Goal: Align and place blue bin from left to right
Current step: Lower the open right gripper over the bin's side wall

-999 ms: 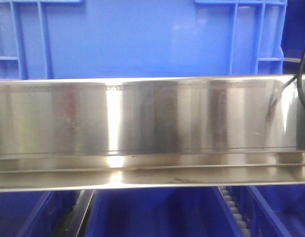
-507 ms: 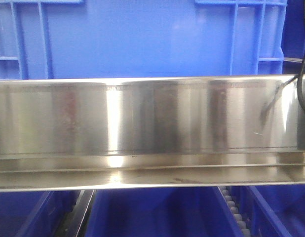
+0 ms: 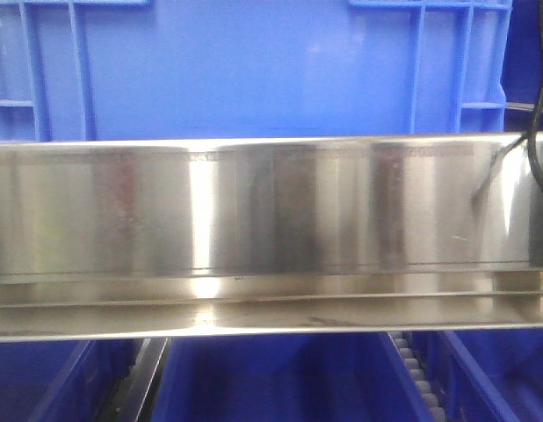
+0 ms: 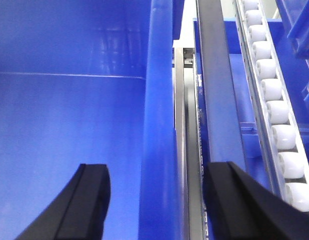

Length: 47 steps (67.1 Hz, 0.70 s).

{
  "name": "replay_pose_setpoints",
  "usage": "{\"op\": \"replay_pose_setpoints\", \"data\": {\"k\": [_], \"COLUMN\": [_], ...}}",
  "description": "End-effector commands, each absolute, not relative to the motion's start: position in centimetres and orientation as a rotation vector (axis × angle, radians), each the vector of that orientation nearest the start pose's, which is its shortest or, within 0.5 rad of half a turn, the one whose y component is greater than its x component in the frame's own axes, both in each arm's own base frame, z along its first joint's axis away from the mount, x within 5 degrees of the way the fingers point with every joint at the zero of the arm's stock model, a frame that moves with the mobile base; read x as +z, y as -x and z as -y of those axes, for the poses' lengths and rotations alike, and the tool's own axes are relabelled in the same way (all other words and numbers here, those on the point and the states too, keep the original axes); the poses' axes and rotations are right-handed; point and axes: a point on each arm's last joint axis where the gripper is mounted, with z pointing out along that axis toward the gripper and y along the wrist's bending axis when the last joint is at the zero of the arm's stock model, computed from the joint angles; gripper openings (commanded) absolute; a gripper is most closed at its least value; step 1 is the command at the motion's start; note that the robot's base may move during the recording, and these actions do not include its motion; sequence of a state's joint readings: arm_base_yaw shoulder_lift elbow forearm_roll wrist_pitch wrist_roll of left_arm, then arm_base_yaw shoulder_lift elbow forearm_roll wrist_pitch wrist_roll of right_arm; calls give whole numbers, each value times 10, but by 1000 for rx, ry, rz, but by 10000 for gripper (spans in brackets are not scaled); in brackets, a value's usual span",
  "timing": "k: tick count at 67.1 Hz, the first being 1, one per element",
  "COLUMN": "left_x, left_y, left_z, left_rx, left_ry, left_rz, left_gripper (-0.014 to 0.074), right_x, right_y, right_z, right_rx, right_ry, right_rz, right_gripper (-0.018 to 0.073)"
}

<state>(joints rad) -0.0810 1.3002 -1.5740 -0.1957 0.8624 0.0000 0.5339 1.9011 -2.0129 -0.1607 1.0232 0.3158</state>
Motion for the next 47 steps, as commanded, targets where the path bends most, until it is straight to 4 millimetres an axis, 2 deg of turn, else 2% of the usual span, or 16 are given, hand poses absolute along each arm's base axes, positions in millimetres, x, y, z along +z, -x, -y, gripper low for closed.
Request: {"op": "replay_pose_setpoints", "data": {"k": [1, 47], "left_x": [474, 472], "left_y": [-267, -269], "left_z": [38, 38], "left_rx": [-298, -309], "left_ry": [-47, -44], "left_rz": [-2059, -2066], "left_gripper": [-111, -111], "right_x": [386, 380], "right_y": [-379, -380], "right_z": [-207, -208], "right_rx": [198, 185], "right_ry": [289, 291], "right_rz": [-2357, -2388], "right_gripper": [307, 307]}}
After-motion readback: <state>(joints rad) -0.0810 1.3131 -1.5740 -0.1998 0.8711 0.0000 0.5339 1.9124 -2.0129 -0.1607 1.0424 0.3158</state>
